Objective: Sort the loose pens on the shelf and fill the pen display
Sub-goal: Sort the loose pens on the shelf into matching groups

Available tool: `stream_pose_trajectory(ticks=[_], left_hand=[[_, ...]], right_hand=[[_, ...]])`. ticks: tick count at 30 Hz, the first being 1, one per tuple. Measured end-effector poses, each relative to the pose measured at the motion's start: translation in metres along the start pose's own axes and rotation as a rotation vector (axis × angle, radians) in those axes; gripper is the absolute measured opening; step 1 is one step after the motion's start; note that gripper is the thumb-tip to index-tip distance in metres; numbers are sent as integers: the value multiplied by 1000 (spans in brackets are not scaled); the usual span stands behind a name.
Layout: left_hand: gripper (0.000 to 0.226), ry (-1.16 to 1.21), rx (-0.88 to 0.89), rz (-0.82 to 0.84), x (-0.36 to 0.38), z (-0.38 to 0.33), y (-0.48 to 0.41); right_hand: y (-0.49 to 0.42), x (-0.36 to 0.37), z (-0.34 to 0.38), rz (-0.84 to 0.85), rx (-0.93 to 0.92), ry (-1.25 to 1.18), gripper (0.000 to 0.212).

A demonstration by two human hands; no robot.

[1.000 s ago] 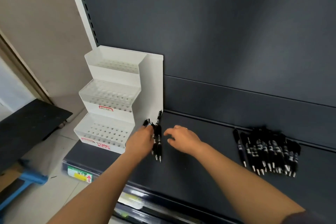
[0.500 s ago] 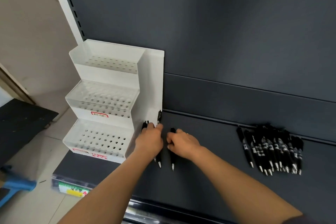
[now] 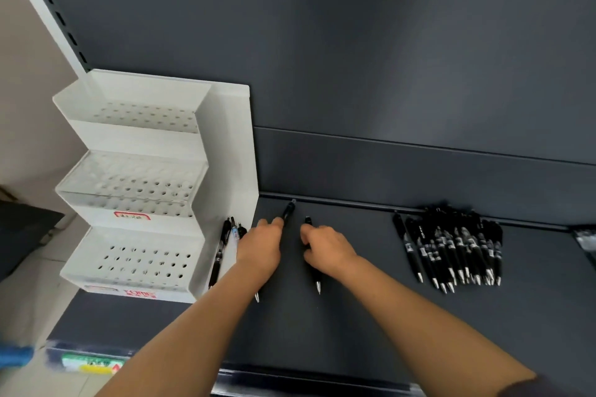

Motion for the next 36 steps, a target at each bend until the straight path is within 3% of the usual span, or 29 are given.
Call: stream_pose_trajectory(ticks=[5,11,17,26,31,36], left_hand=[[31,175,106,10,7,-49,-8],[47,376,179,37,26,-122,-14],[50,473,214,77,43,-195,-18],[49,568,124,58,57,-236,-33],[36,452,138,35,64,-243,-42],[37,377,136,8,68,-245,-45]], right_hand=[[11,-17,-37,-57,72,-88,35],[33,-49,-121,-209,222,-160,57],[56,-74,-190,-275,284,-99,29],[48,-88,-226,-307,229,-90,39],[43,-72,-226,-229,166,116,29],[43,-73,-234,-236,97,112,27]])
Point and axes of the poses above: each hand's wrist, its own y-axis away from the middle knuckle, its own x-axis out of the palm, z = x × y, the point moved 9 cm from there along -y, towards the middle knuckle, and after that the axes turned 9 degrees about x, right-handed, at the moved point
